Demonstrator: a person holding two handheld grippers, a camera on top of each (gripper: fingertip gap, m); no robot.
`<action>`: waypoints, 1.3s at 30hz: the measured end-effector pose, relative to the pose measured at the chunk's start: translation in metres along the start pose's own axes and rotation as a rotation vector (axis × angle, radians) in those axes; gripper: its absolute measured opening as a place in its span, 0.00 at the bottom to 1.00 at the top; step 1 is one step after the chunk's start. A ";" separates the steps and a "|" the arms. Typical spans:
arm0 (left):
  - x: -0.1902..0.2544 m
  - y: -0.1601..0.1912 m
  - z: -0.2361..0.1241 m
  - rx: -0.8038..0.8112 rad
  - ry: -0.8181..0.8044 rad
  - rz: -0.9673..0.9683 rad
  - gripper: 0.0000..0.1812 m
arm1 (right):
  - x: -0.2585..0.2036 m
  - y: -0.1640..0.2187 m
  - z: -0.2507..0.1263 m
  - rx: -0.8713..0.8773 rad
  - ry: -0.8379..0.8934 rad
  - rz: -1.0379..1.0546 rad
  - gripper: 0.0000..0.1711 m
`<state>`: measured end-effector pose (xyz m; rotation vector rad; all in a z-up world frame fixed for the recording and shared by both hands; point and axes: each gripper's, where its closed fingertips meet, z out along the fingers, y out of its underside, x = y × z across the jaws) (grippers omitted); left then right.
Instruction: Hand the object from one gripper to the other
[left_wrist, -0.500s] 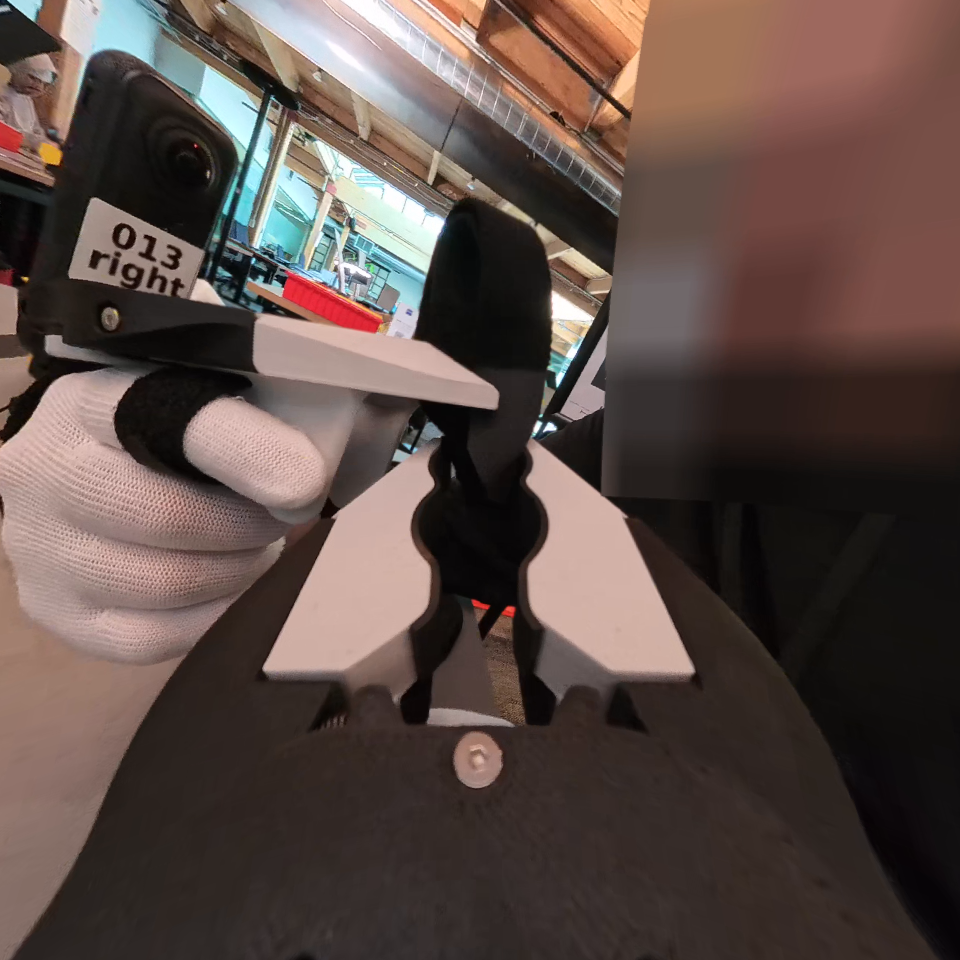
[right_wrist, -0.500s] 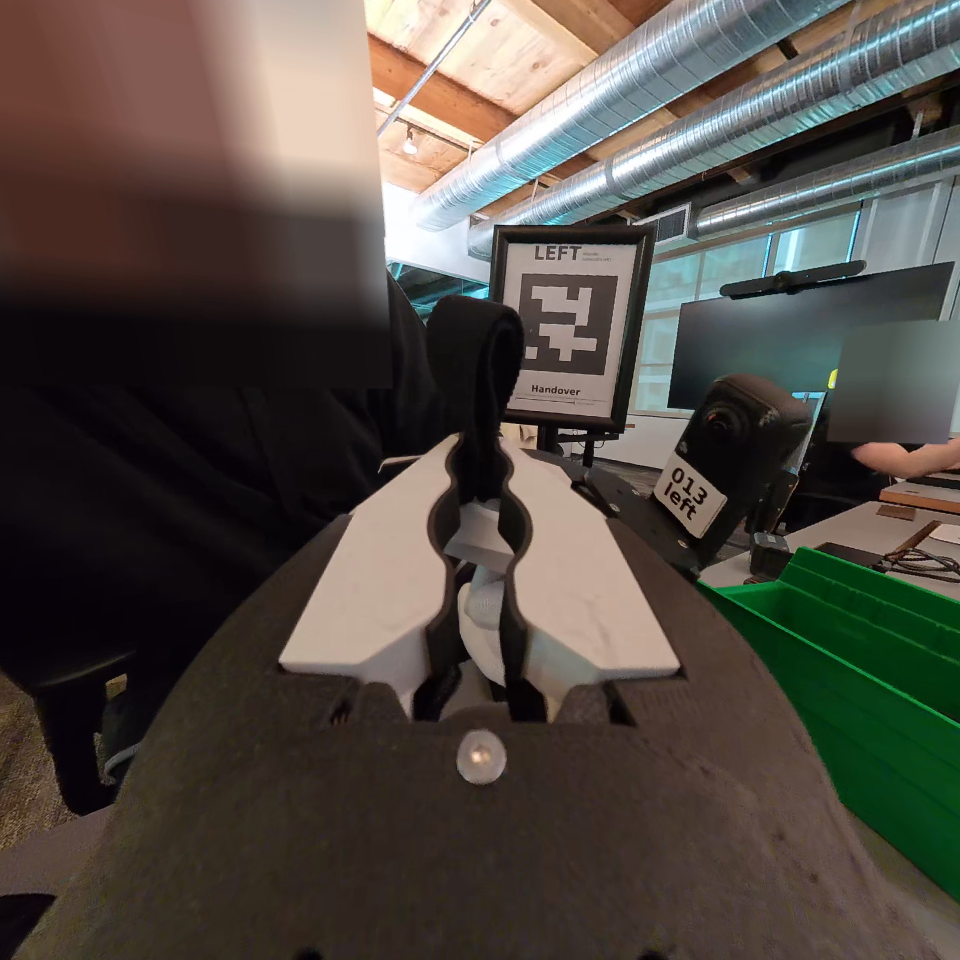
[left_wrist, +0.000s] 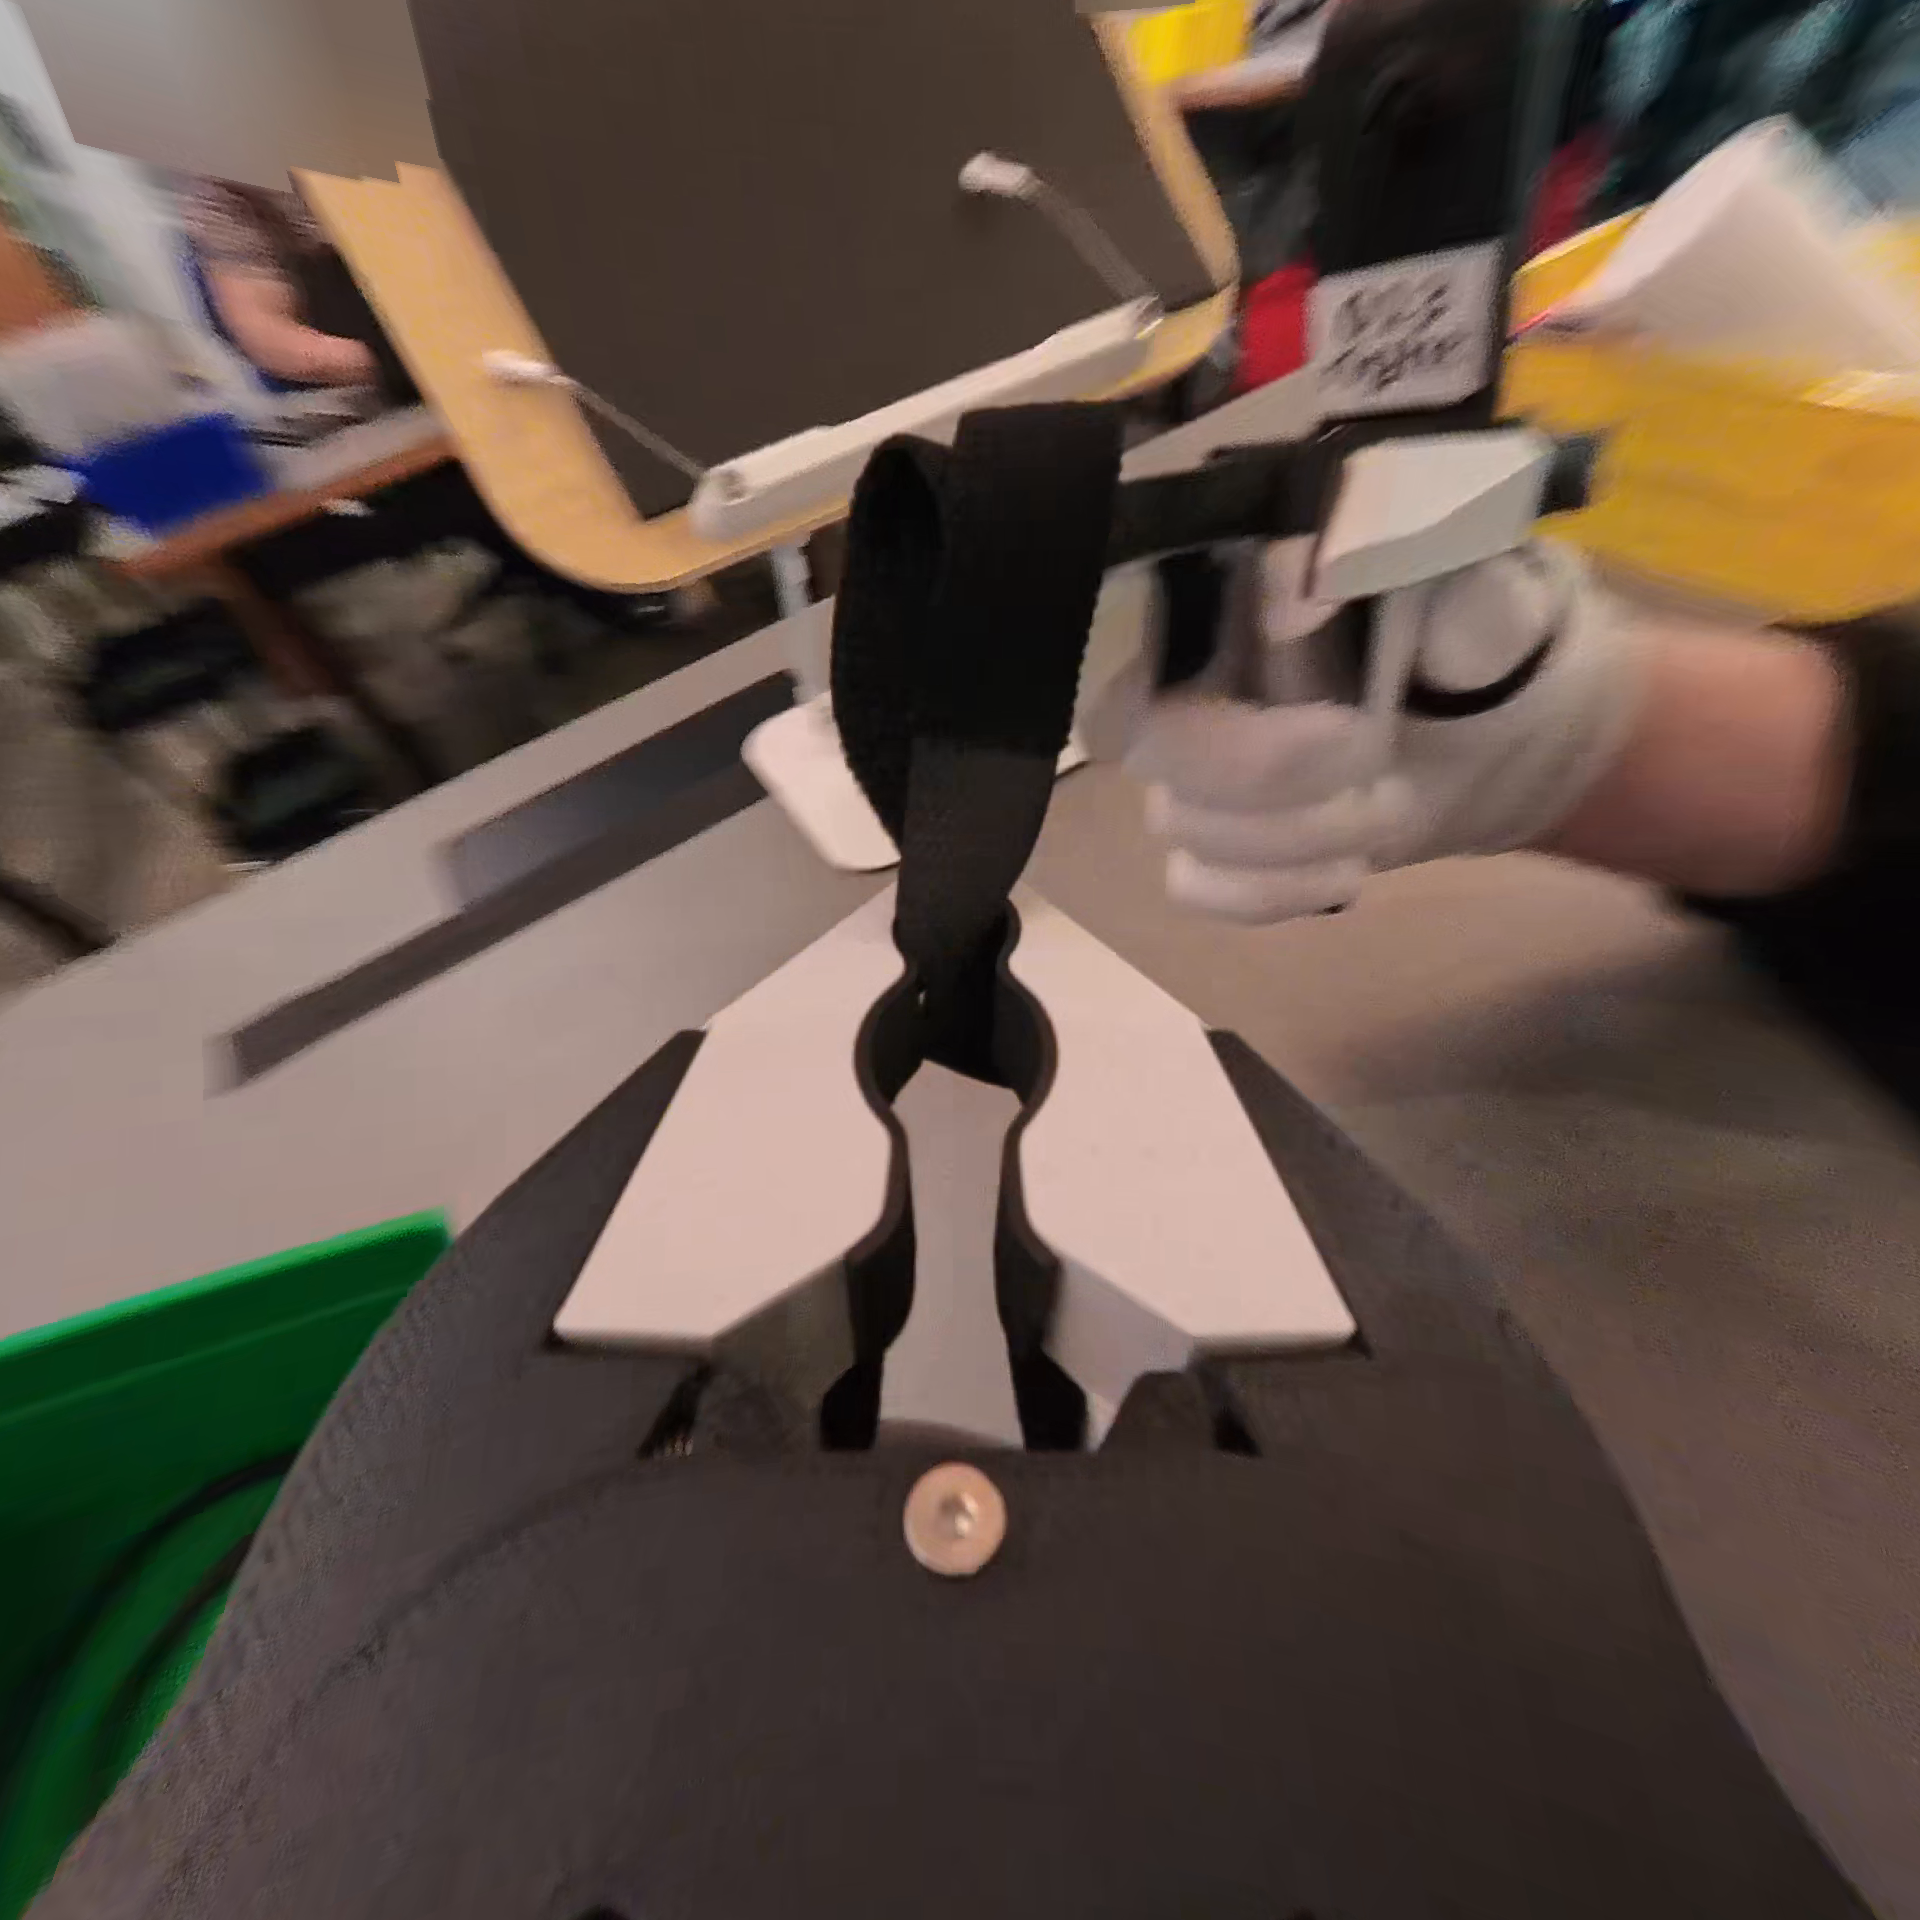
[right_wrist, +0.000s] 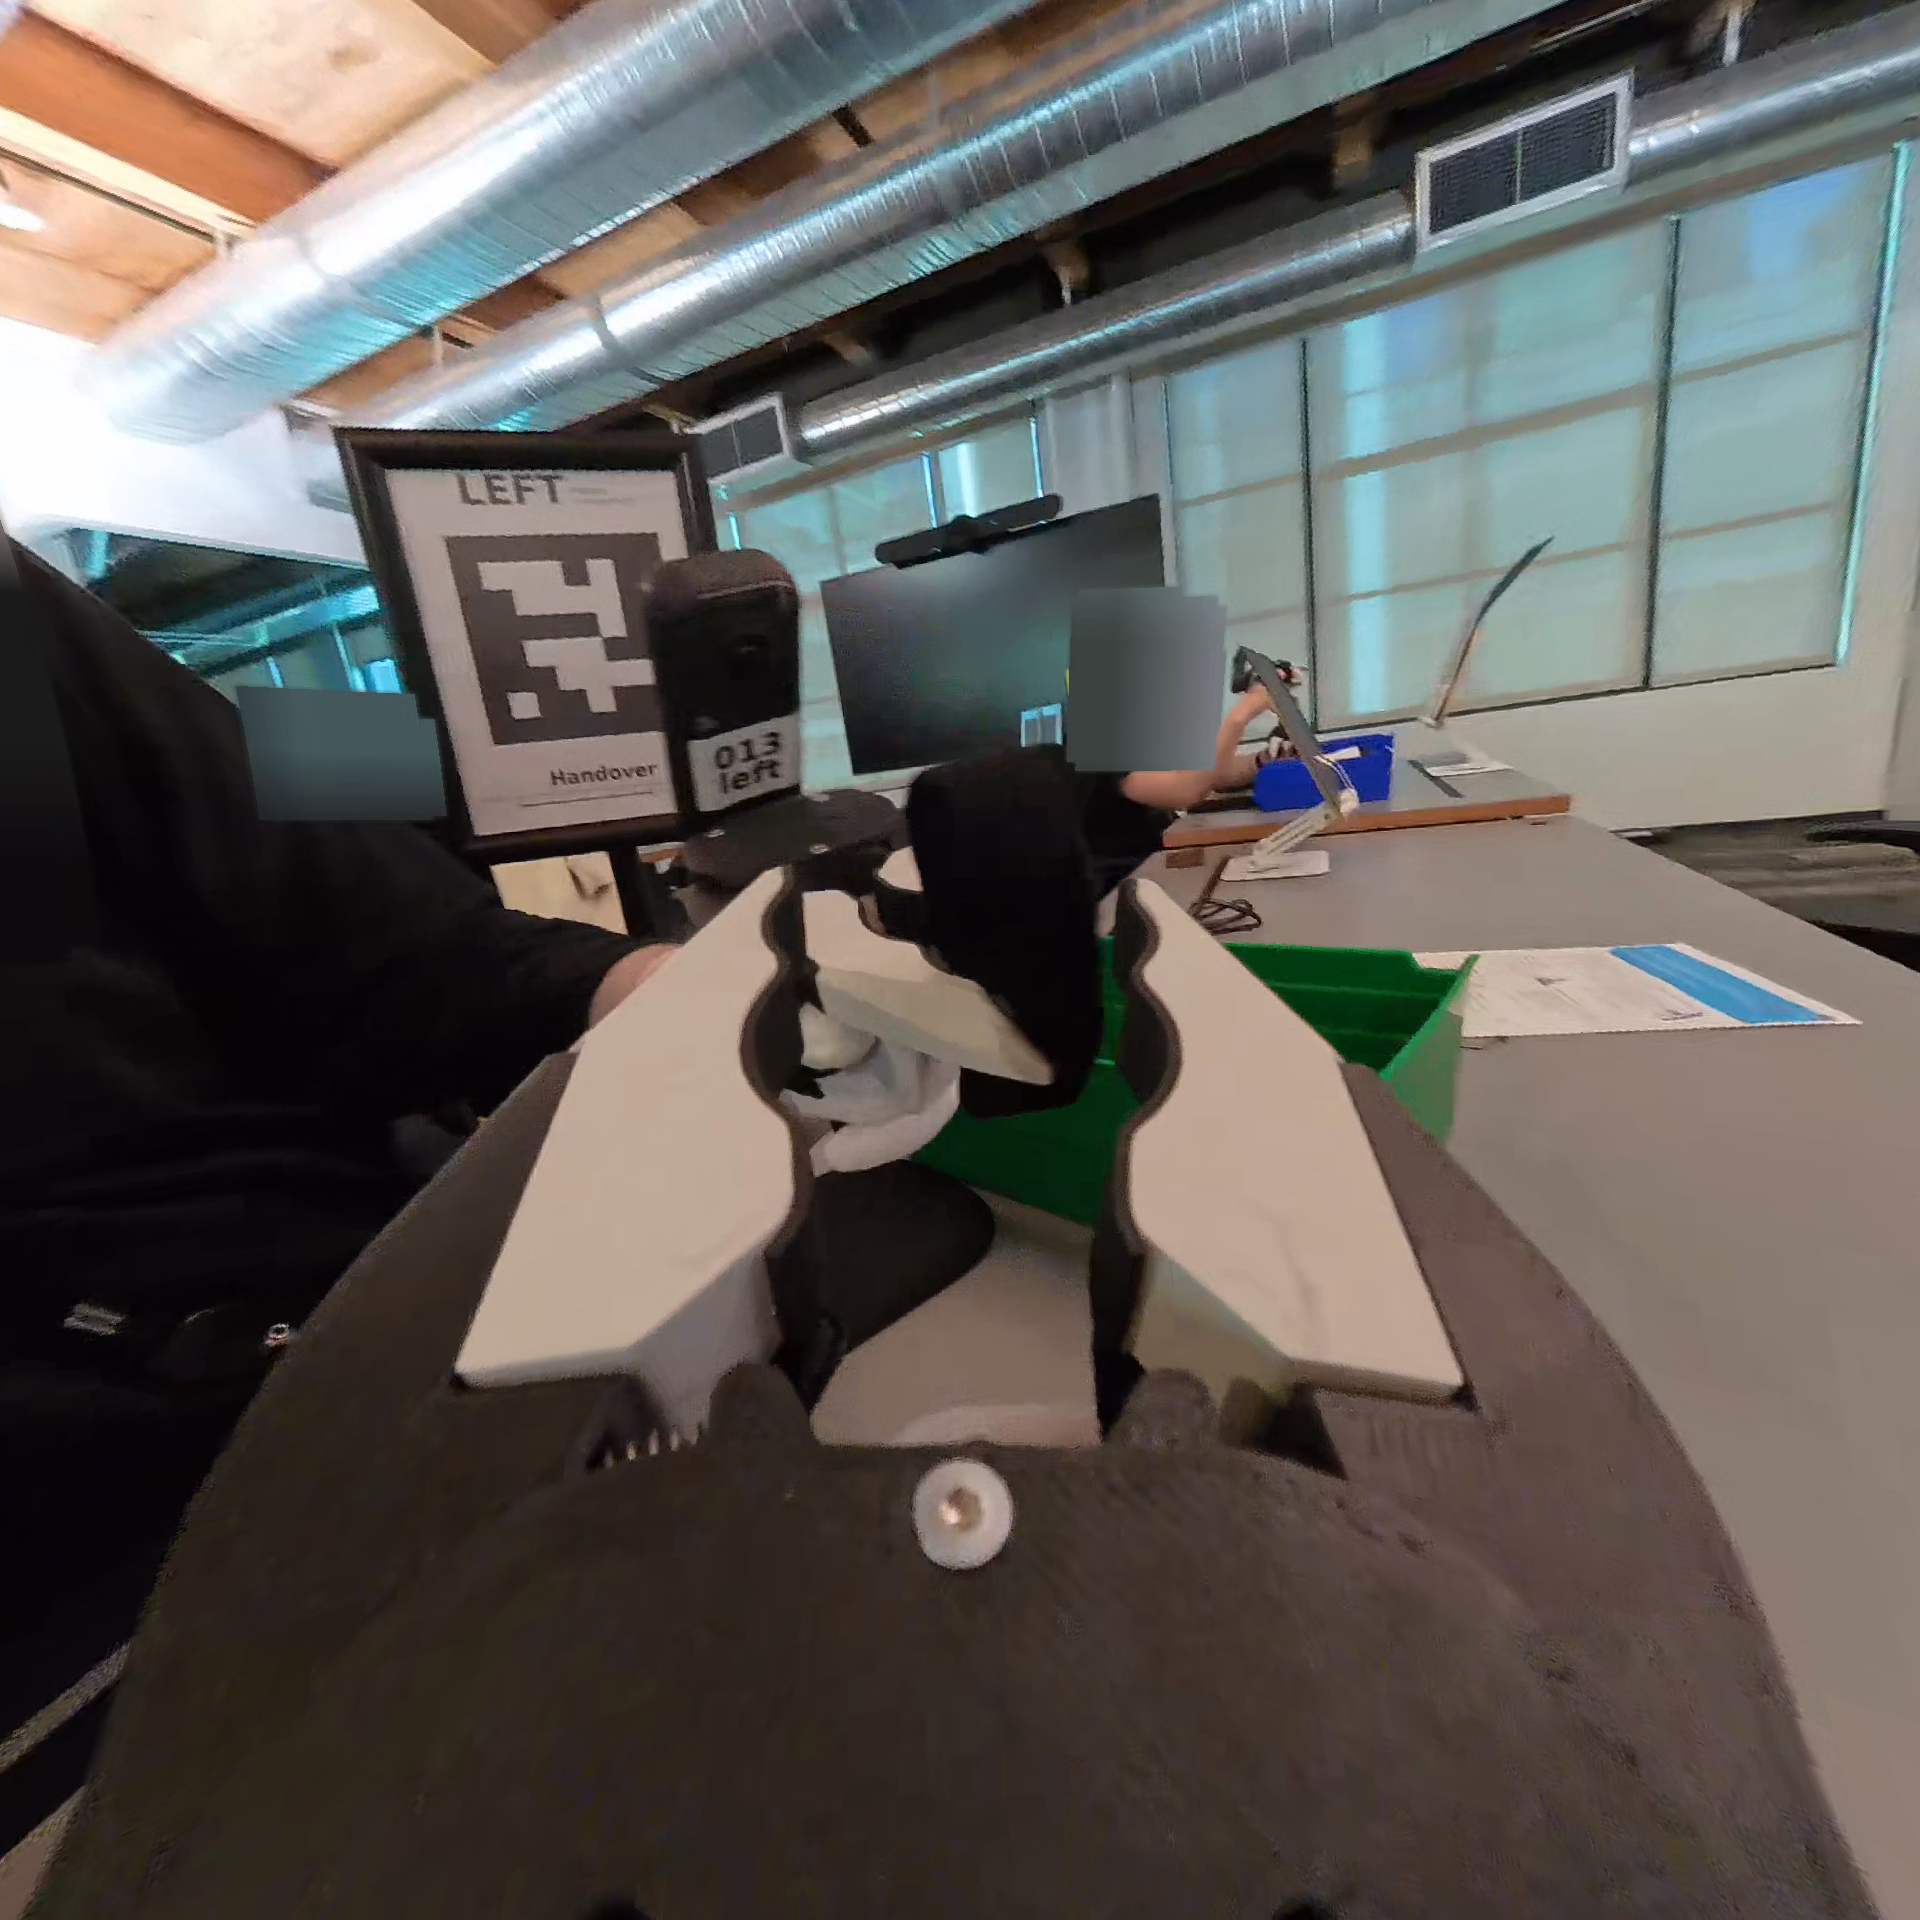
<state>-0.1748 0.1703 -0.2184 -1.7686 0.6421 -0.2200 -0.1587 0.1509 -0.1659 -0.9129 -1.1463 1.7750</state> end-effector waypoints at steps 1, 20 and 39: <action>-0.008 0.003 0.001 -0.018 -0.078 0.068 0.02 | 0.001 0.002 0.001 -0.009 0.016 -0.014 0.35; -0.033 0.015 0.012 -0.220 -0.485 0.860 0.02 | 0.033 0.038 0.004 -0.214 0.209 -0.066 0.10; -0.059 0.043 0.027 0.039 -0.426 0.254 0.42 | 0.032 -0.023 -0.021 -0.282 0.364 -0.345 0.02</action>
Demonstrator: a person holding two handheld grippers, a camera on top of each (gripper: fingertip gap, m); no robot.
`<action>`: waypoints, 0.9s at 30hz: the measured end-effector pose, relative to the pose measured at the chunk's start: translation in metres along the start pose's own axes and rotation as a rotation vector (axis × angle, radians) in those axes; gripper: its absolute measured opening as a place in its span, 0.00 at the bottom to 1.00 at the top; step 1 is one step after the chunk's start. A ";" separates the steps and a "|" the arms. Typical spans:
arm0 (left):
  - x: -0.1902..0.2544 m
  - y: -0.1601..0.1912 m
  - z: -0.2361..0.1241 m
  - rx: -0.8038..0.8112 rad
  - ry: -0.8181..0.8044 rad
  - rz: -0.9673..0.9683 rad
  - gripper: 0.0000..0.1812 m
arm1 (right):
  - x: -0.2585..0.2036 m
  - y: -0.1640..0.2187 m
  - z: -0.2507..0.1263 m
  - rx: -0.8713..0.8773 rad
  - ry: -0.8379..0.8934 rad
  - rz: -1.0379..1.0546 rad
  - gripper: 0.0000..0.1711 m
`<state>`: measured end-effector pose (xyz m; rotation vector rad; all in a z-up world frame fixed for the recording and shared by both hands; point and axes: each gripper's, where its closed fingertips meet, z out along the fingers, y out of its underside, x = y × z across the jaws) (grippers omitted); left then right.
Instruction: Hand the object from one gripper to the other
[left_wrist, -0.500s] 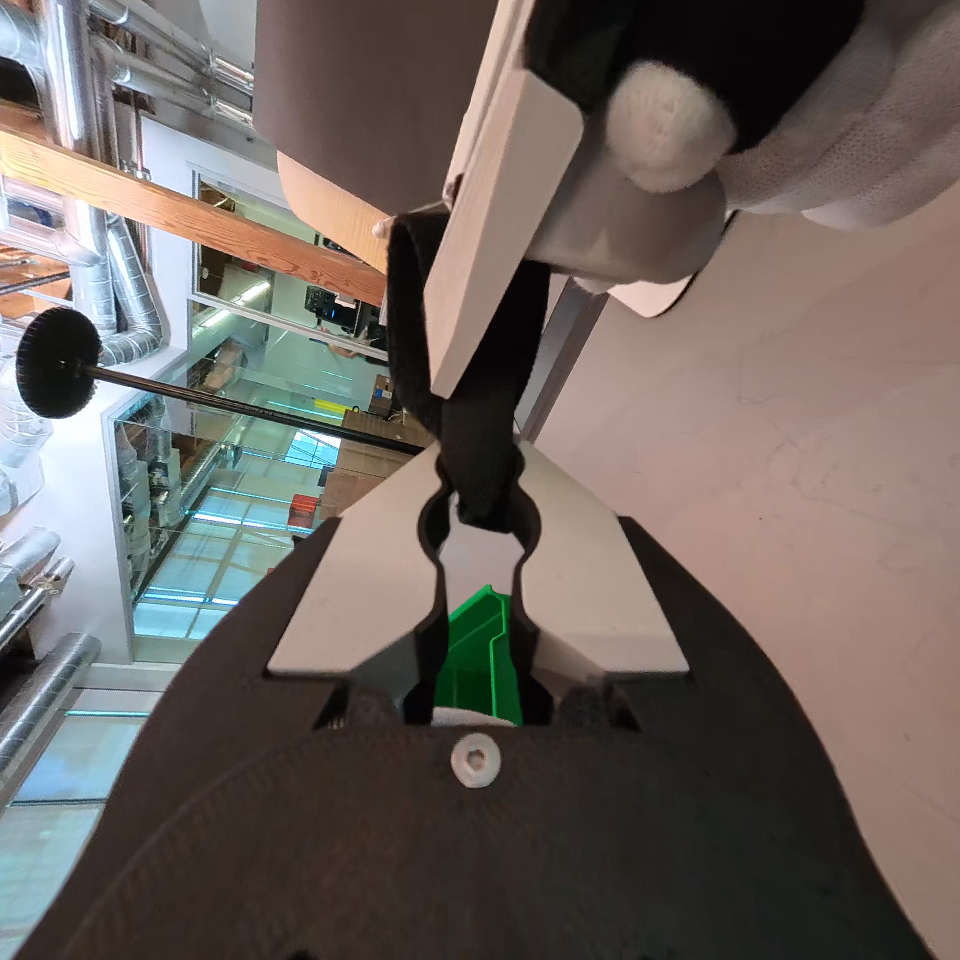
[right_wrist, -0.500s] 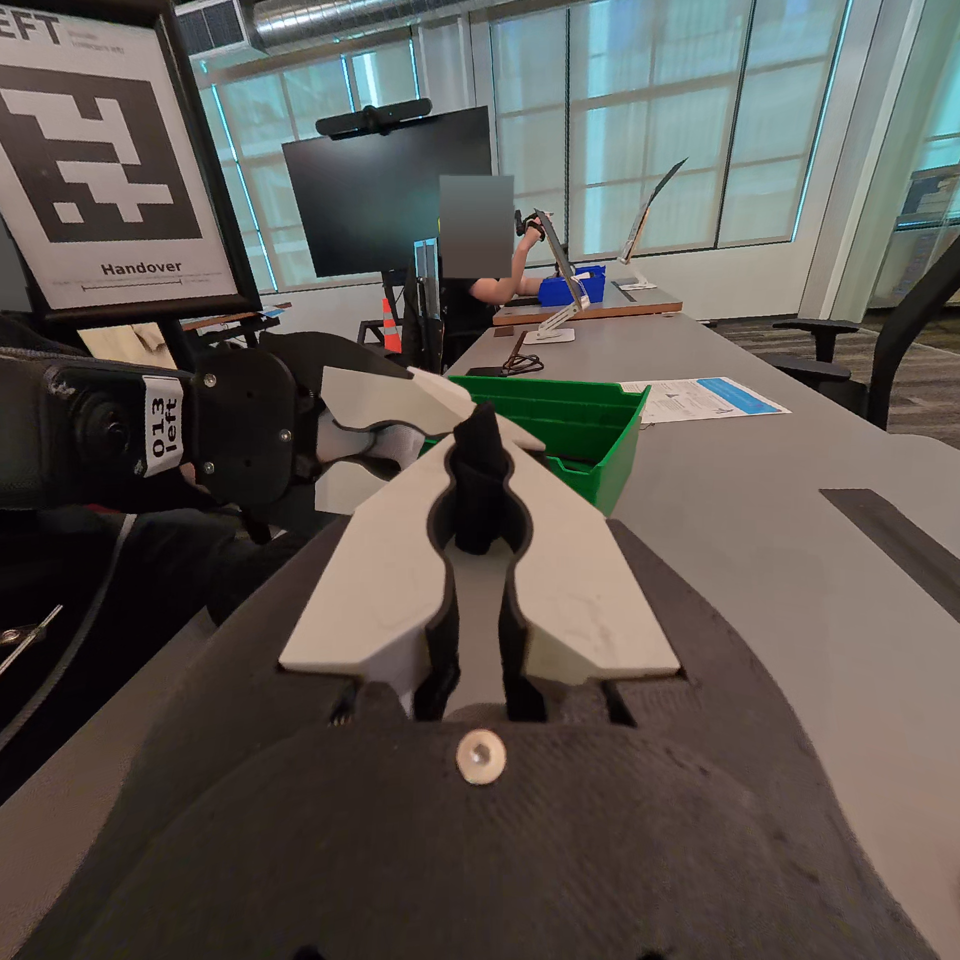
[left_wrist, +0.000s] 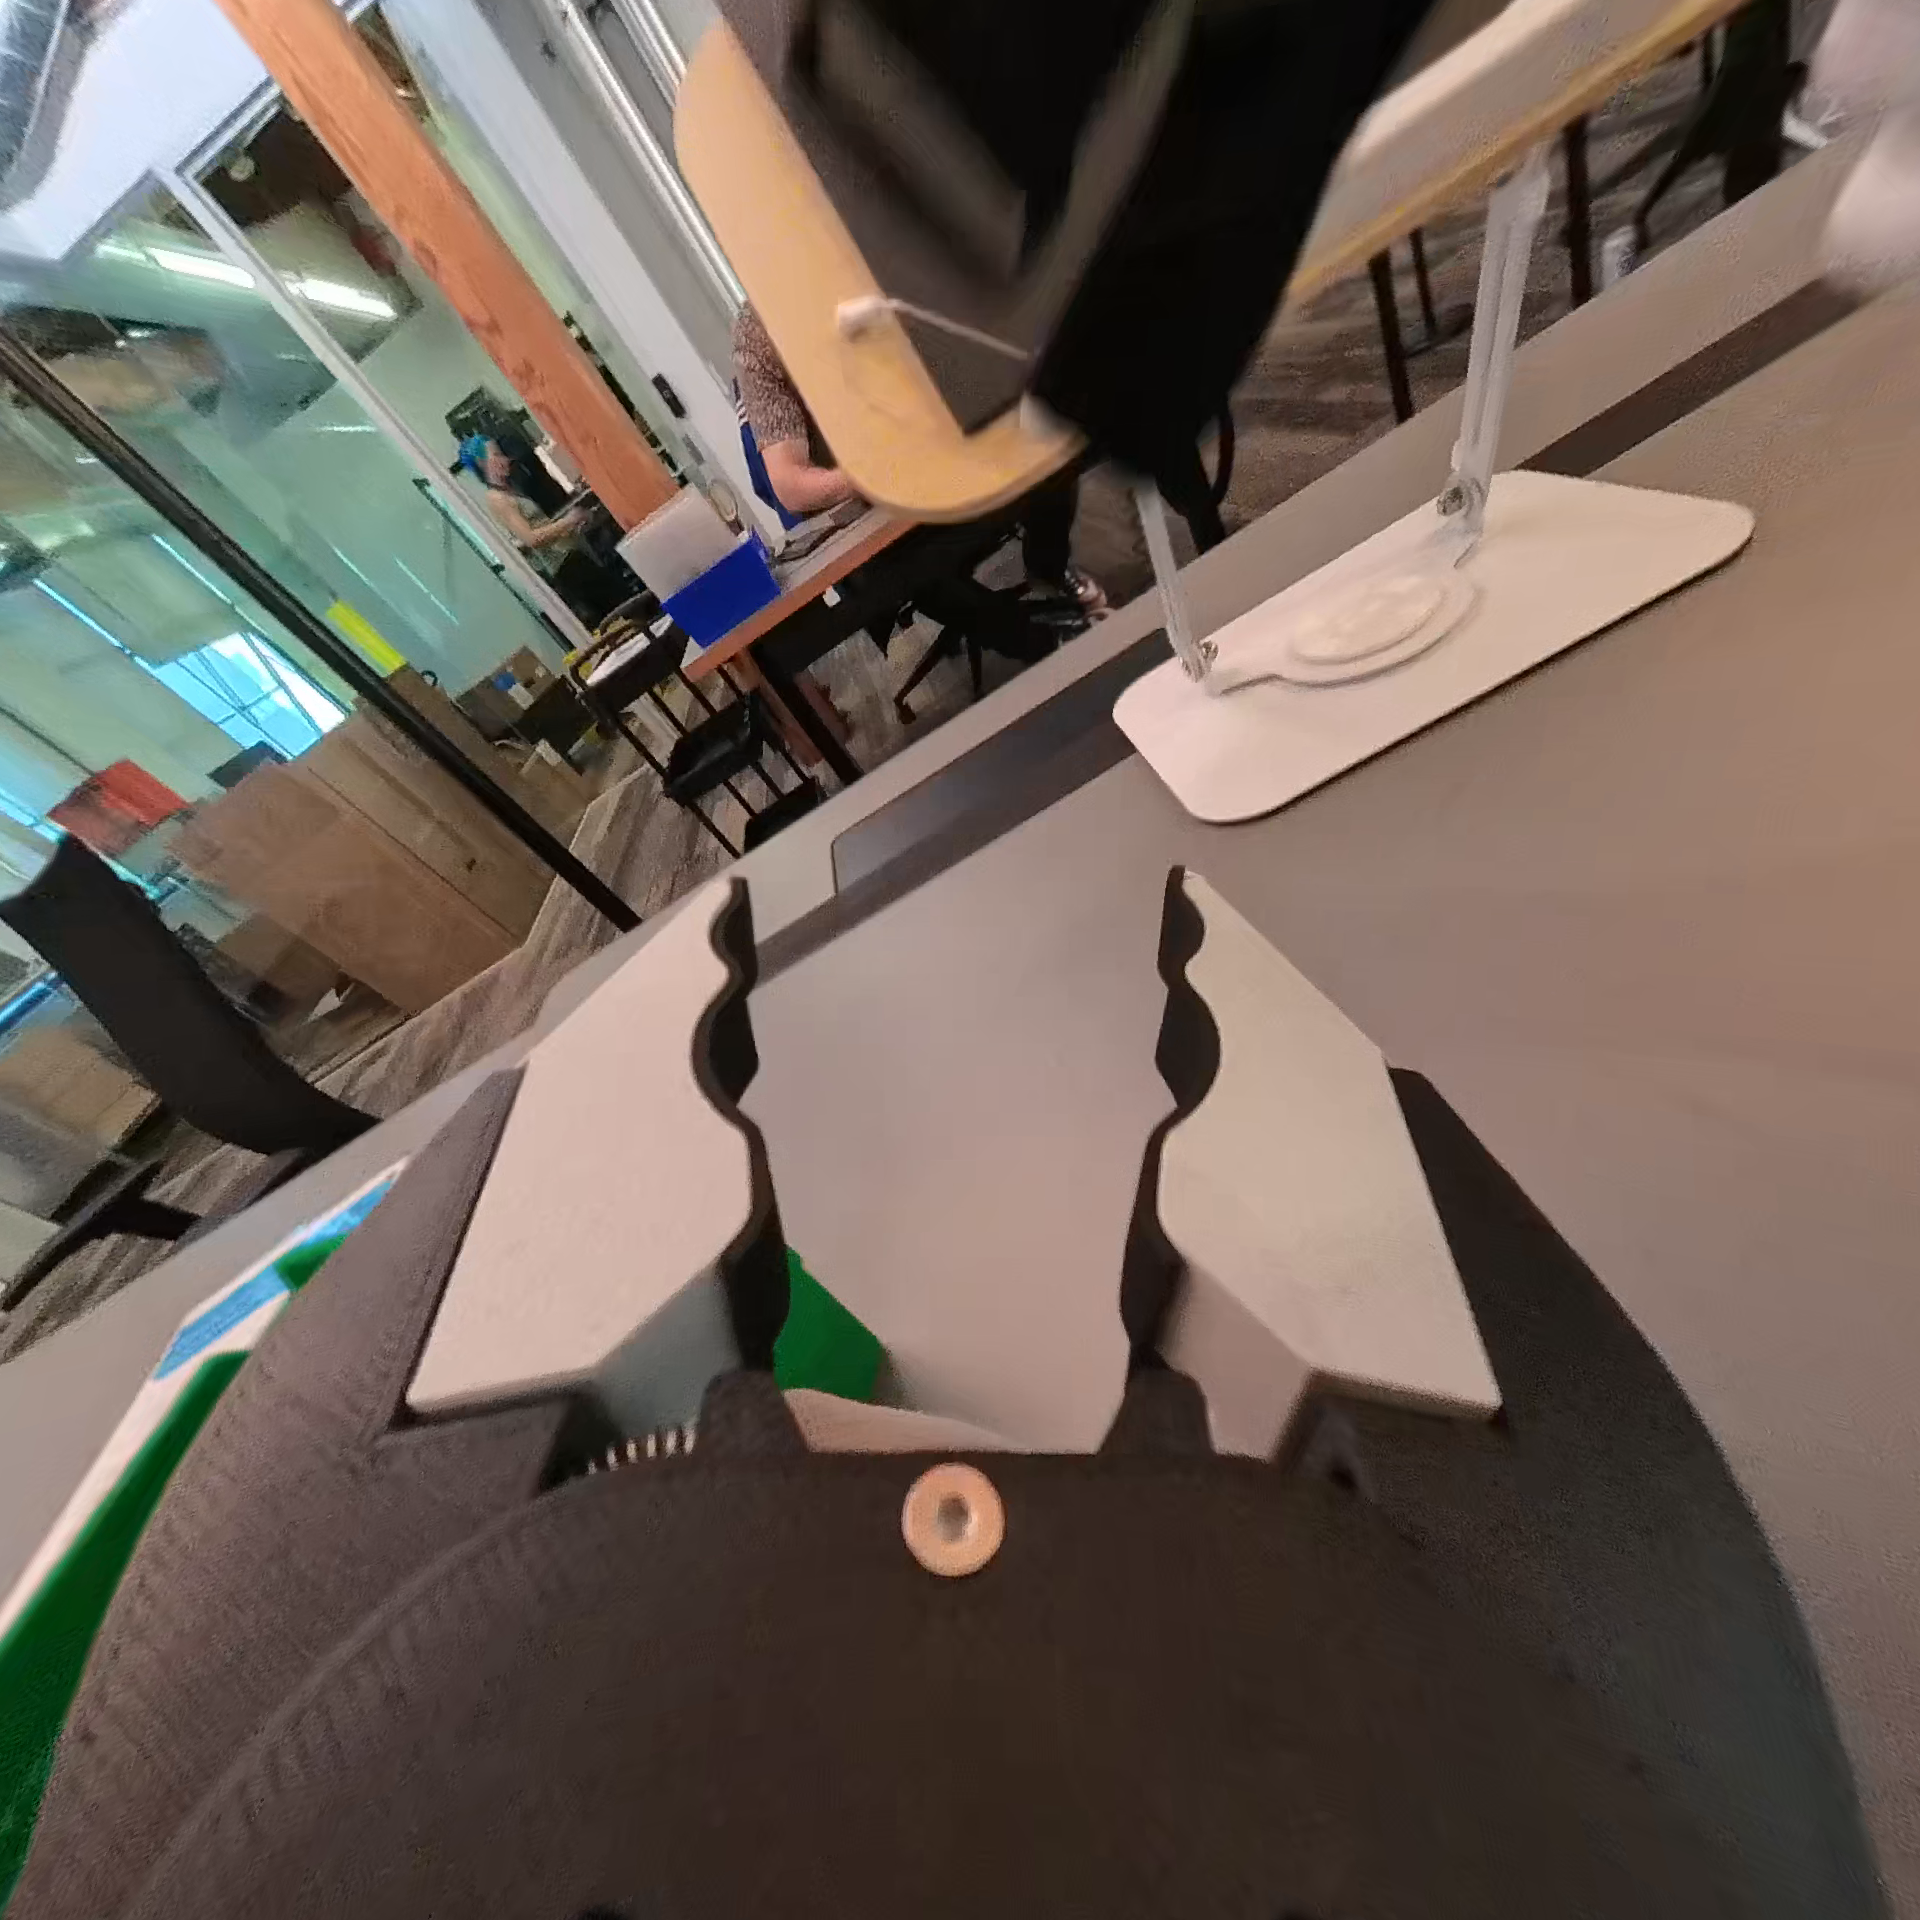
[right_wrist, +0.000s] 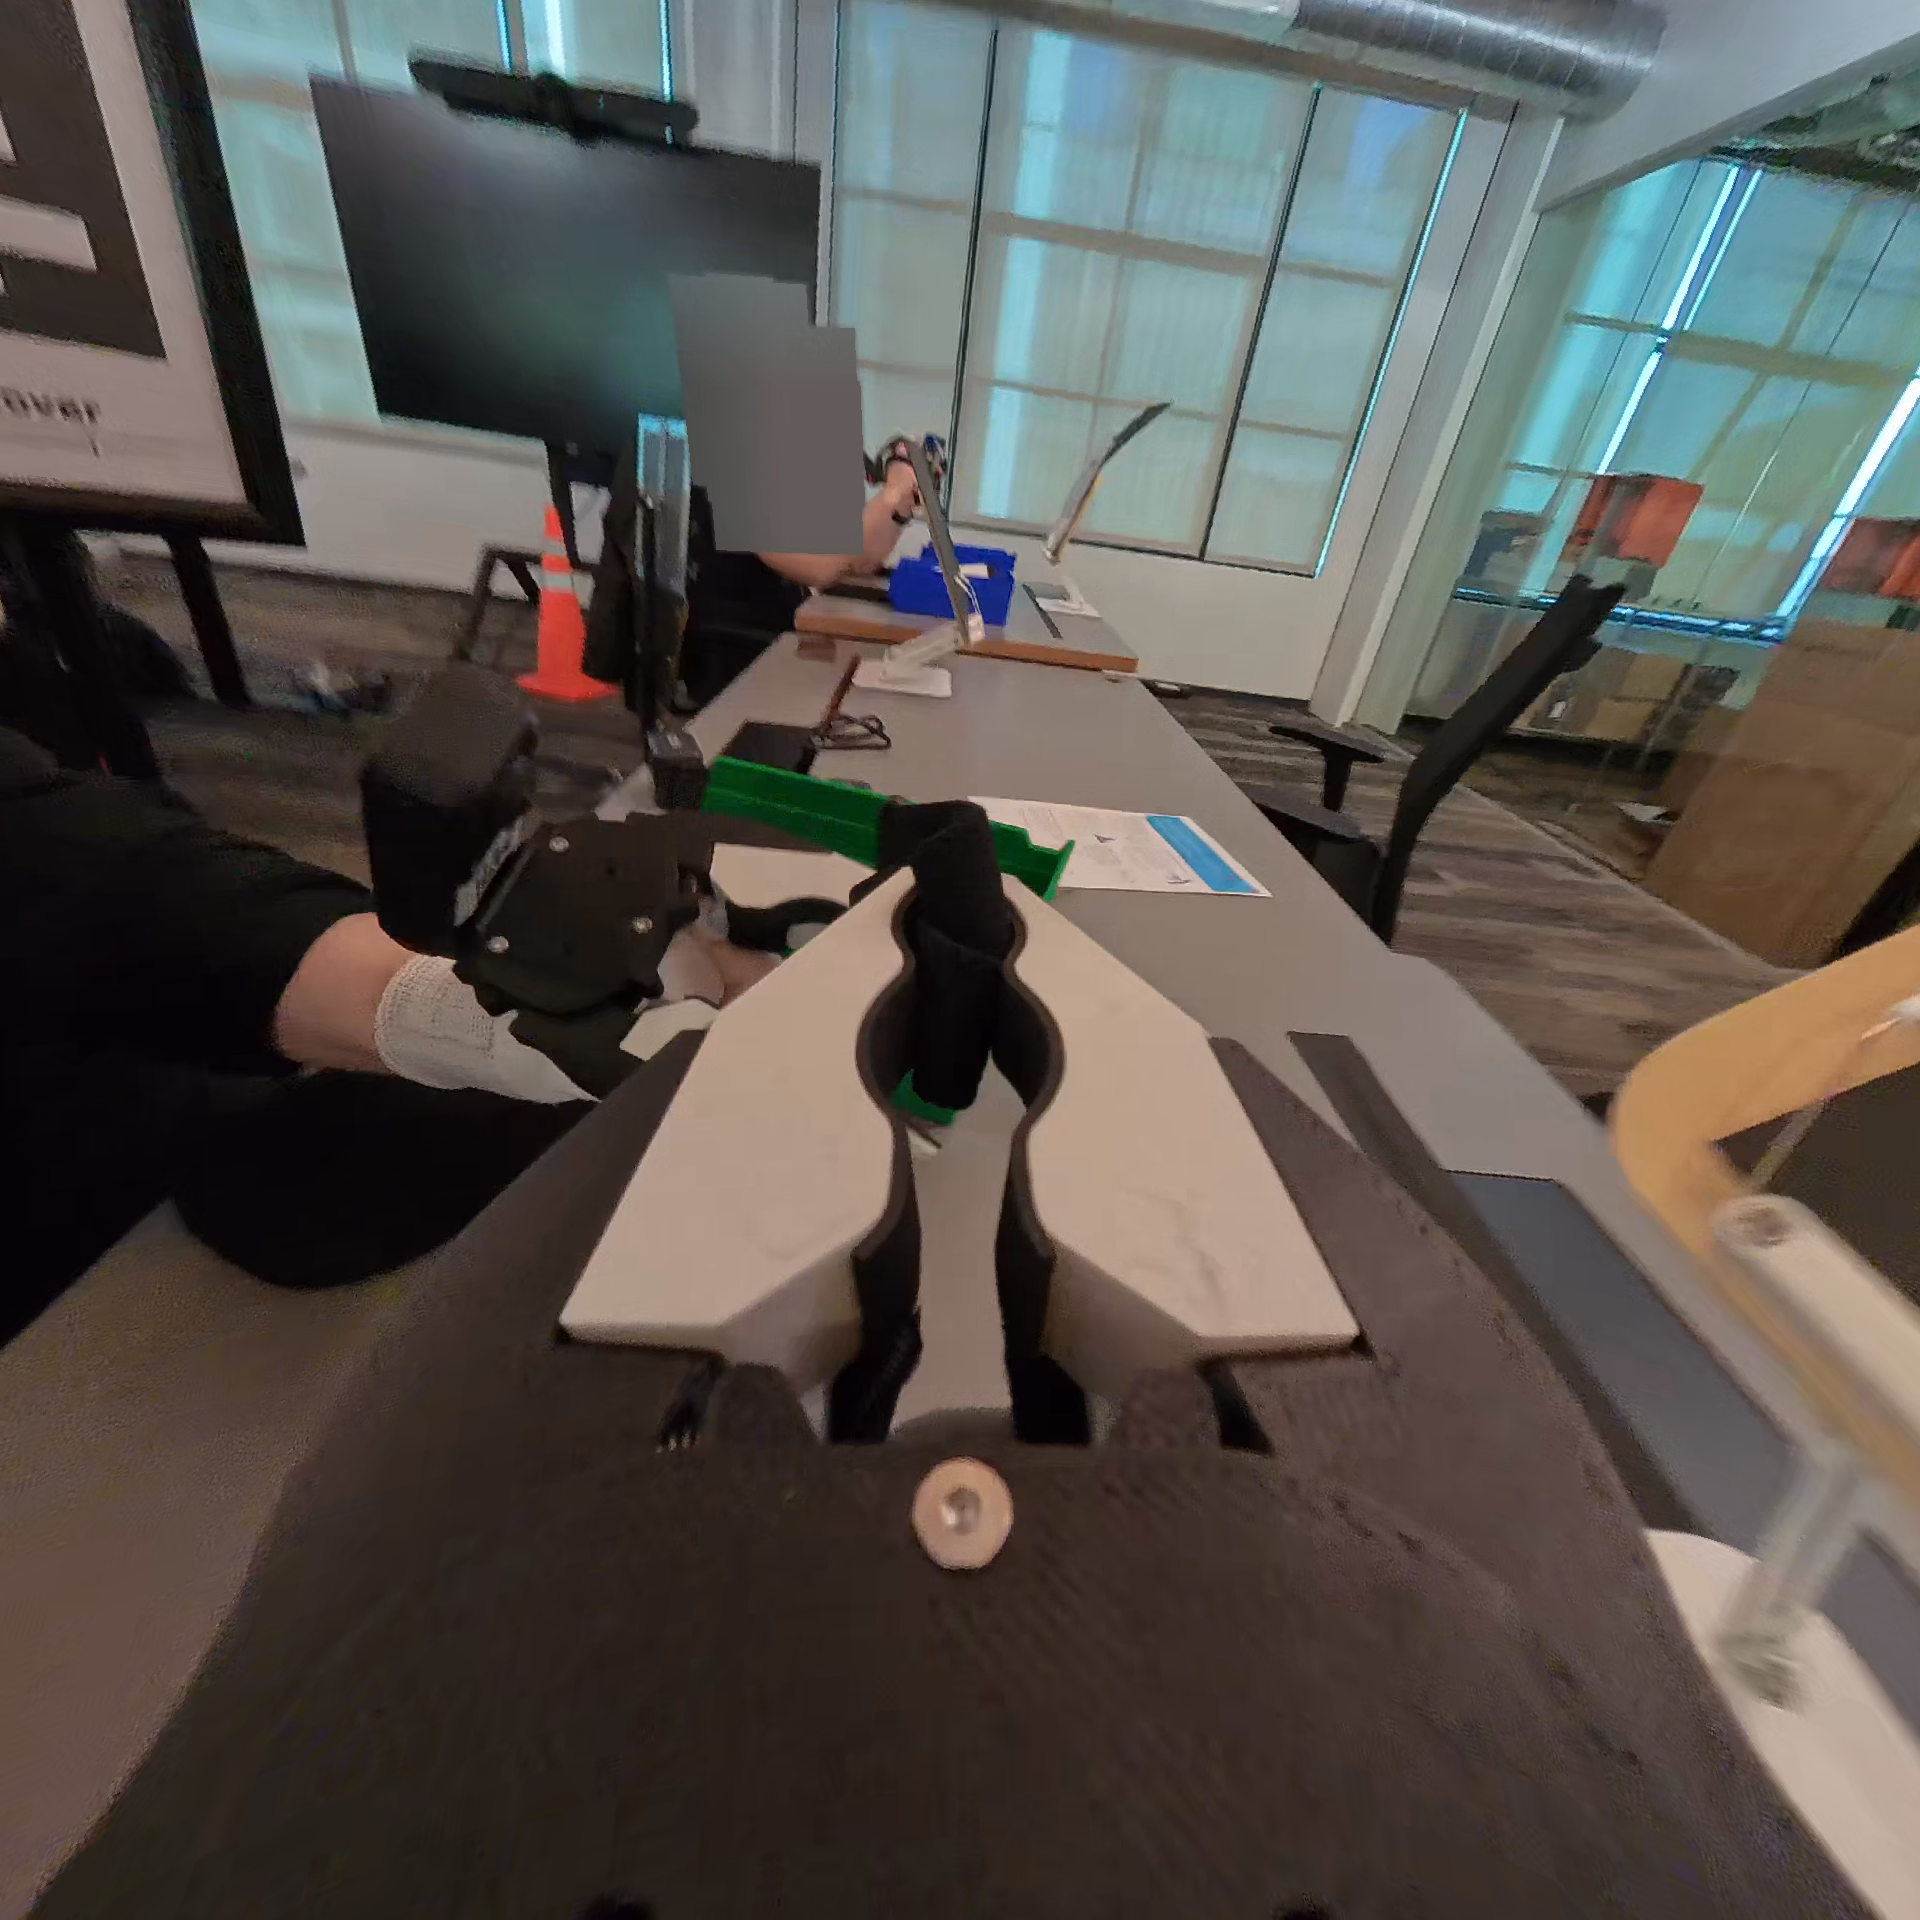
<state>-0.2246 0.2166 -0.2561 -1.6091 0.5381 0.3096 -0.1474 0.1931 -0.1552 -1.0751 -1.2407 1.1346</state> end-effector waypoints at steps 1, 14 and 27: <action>0.004 0.005 0.001 -0.002 0.002 -0.003 0.41 | 0.001 -0.010 -0.008 -0.017 0.024 -0.054 0.03; 0.034 0.028 0.004 0.005 -0.002 0.114 0.36 | 0.119 -0.085 -0.342 -0.325 0.973 -0.242 0.02; 0.046 0.039 0.009 -0.040 0.036 0.166 0.31 | 0.174 0.065 -0.564 -0.688 1.372 0.152 0.07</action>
